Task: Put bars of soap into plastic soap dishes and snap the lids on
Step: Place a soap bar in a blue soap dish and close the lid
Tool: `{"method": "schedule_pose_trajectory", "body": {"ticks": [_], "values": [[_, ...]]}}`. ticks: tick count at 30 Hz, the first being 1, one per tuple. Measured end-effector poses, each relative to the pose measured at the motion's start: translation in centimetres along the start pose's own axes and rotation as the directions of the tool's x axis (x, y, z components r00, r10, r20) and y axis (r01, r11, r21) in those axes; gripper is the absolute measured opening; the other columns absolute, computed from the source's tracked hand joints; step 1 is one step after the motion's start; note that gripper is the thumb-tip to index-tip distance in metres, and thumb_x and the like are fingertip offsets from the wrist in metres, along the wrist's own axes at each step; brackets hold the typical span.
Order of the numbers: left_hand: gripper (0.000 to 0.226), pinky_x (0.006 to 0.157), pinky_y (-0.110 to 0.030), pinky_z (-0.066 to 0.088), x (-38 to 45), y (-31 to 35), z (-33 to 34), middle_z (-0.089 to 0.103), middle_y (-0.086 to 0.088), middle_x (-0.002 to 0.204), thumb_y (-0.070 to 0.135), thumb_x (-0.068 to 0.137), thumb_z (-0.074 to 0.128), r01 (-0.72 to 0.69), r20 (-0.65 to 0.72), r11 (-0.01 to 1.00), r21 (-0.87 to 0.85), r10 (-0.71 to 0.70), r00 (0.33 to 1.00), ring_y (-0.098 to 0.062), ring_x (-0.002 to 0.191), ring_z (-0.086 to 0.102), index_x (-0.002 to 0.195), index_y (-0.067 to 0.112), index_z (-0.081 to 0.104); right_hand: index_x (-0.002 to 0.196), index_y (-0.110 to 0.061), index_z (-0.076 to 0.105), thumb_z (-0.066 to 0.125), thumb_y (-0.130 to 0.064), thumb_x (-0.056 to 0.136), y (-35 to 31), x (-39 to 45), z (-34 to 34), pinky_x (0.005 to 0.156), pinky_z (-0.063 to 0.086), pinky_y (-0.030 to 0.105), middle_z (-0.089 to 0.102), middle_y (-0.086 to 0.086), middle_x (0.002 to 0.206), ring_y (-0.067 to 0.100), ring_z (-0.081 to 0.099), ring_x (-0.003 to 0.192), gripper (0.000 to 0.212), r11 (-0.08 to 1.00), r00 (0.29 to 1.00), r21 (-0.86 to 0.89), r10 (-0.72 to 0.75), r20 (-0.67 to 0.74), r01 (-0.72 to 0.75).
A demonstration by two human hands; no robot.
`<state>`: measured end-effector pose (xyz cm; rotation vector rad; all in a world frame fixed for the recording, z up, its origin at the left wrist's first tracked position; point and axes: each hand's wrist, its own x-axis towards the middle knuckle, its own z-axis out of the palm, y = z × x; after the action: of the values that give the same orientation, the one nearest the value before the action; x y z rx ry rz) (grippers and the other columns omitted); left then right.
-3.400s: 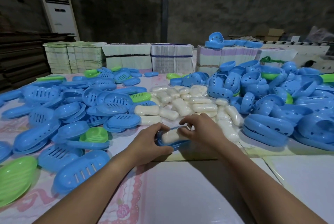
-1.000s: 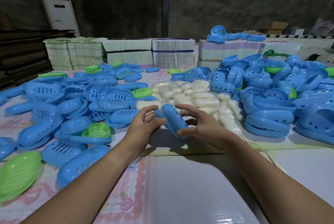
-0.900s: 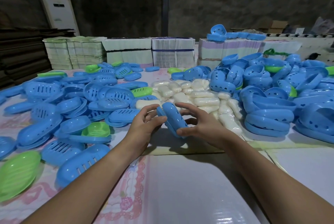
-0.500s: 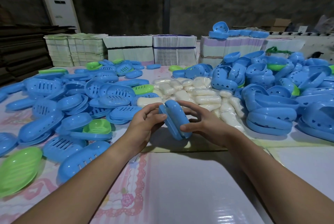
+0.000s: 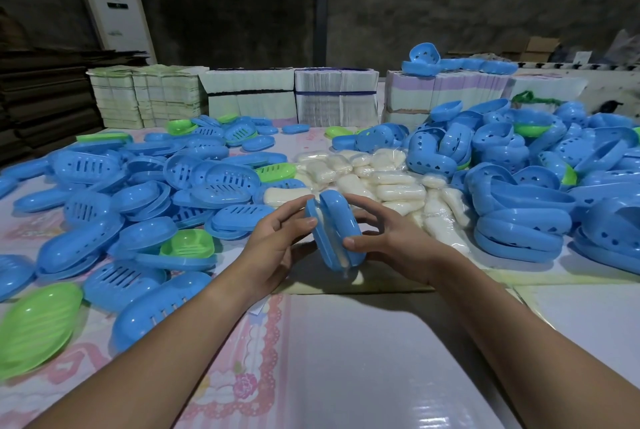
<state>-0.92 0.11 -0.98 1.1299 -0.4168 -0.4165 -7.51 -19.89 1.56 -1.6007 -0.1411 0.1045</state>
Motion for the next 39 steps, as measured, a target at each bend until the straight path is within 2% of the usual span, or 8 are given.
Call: {"method": "schedule_pose_trajectory", "body": {"ticks": [6, 11, 14, 21, 24, 27, 34, 39], "values": [[0.048, 0.080, -0.041, 0.060, -0.1, -0.1, 0.4, 0.069, -0.016, 0.127, 0.021, 0.087, 0.072, 0.024, -0.011, 1.000, -0.019, -0.025, 1.000, -0.036, 0.112, 0.069, 0.134, 0.015, 0.063, 0.133, -0.036, 0.056, 0.080, -0.009, 0.074, -0.1, -0.2, 0.1, 0.093, 0.055, 0.044, 0.055, 0.013, 0.131, 0.026, 0.060, 0.116, 0.069, 1.000, 1.000, -0.015, -0.002, -0.022, 0.001], [0.044, 0.086, -0.046, 0.059, 0.0, -0.3, 0.6, 0.070, -0.016, 0.124, 0.028, 0.091, 0.069, 0.056, -0.086, 0.998, -0.018, -0.057, 0.995, -0.037, 0.112, 0.069, 0.134, 0.021, 0.062, 0.131, -0.038, 0.057, 0.085, -0.021, 0.065, 0.1, 0.1, 1.2, 0.092, 0.055, 0.043, 0.060, 0.007, 0.123, 0.022, 0.062, 0.114, 0.073, 0.999, 0.993, -0.032, -0.023, -0.114, 0.019], [0.038, 0.082, -0.045, 0.060, 0.2, -0.2, 0.7, 0.071, -0.017, 0.123, 0.025, 0.096, 0.065, 0.032, -0.129, 0.997, -0.064, -0.040, 0.991, -0.037, 0.113, 0.068, 0.134, 0.018, 0.062, 0.133, -0.035, 0.056, 0.086, -0.021, 0.068, 0.0, 0.3, 1.5, 0.085, 0.057, 0.041, 0.057, 0.010, 0.126, 0.024, 0.064, 0.110, 0.072, 0.999, 0.989, 0.026, -0.029, -0.144, 0.033], [0.029, 0.074, -0.040, 0.062, 0.3, -0.3, 0.8, 0.078, -0.001, 0.105, 0.023, 0.096, 0.066, -0.049, -0.224, 0.990, -0.134, 0.018, 0.974, -0.020, 0.090, 0.076, 0.124, 0.022, 0.064, 0.136, -0.034, 0.053, 0.081, -0.016, 0.074, -0.1, 0.2, 1.6, 0.088, 0.057, 0.043, 0.056, 0.008, 0.125, 0.025, 0.065, 0.108, 0.071, 0.999, 0.985, 0.025, -0.042, -0.170, 0.047], [0.021, 0.082, -0.044, 0.062, 0.3, -0.5, 0.9, 0.078, 0.000, 0.101, 0.021, 0.097, 0.064, -0.051, -0.205, 0.990, -0.129, 0.023, 0.979, -0.020, 0.090, 0.075, 0.117, 0.025, 0.066, 0.135, -0.033, 0.054, 0.080, -0.012, 0.075, 0.0, 0.3, 1.8, 0.078, 0.059, 0.034, 0.055, 0.007, 0.123, 0.022, 0.066, 0.103, 0.068, 0.998, 0.981, 0.030, -0.050, -0.189, 0.057], [0.032, 0.085, -0.044, 0.061, 0.1, -0.3, 1.1, 0.074, -0.008, 0.118, 0.021, 0.098, 0.062, -0.020, -0.163, 0.990, -0.138, -0.003, 0.987, -0.028, 0.106, 0.071, 0.130, 0.023, 0.062, 0.135, -0.032, 0.054, 0.081, -0.012, 0.074, 0.1, 0.3, 1.9, 0.070, 0.056, 0.027, 0.055, 0.006, 0.122, 0.021, 0.066, 0.097, 0.070, 0.997, 0.978, 0.015, -0.065, -0.198, 0.070], [0.047, 0.076, -0.036, 0.060, -0.3, 0.2, 1.2, 0.066, -0.013, 0.132, 0.021, 0.095, 0.063, -0.041, -0.102, 0.995, -0.089, 0.032, 0.994, -0.027, 0.111, 0.069, 0.142, 0.020, 0.055, 0.134, -0.035, 0.056, 0.083, -0.010, 0.074, 0.3, 0.3, 2.1, 0.081, 0.058, 0.038, 0.062, 0.002, 0.118, 0.019, 0.067, 0.090, 0.070, 0.989, 0.966, -0.054, -0.147, -0.213, 0.138], [0.058, 0.082, -0.040, 0.060, -0.7, 0.2, 1.2, 0.066, -0.010, 0.133, 0.027, 0.087, 0.068, -0.029, -0.017, 0.999, -0.036, 0.028, 0.999, -0.031, 0.116, 0.068, 0.143, 0.020, 0.054, 0.135, -0.038, 0.054, 0.084, -0.012, 0.072, 0.2, -0.1, 1.9, 0.071, 0.056, 0.029, 0.060, -0.005, 0.112, 0.006, 0.065, 0.082, 0.074, 0.974, 0.964, -0.173, -0.179, -0.196, 0.145]]}}
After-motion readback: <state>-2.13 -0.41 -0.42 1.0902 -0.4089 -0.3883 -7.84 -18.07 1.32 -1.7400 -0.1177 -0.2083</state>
